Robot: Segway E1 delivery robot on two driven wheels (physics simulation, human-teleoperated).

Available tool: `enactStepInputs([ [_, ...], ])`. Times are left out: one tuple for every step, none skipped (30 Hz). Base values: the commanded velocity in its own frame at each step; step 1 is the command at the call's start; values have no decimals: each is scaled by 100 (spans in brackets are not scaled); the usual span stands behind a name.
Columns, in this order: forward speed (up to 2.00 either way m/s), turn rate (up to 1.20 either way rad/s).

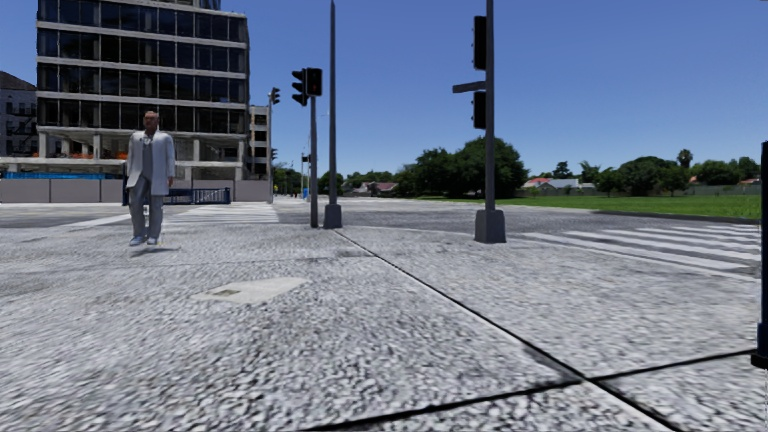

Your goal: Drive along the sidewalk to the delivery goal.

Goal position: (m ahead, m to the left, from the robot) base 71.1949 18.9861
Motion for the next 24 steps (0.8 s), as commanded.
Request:
enactStepInputs([
  [200, 24],
  [200, 27],
  [200, 33],
  [200, 35],
  [200, 35],
  [200, 36],
  [200, 36],
  [200, 37],
  [200, 38],
  [200, 38],
  [200, 38],
  [200, 38],
  [200, 38],
  [200, 38],
  [200, 38],
  [200, 38],
  [200, 38],
  [200, 38],
  [200, 38],
  [200, 38],
  [200, 38],
  [200, 38],
  [200, 38],
  [200, 38],
])
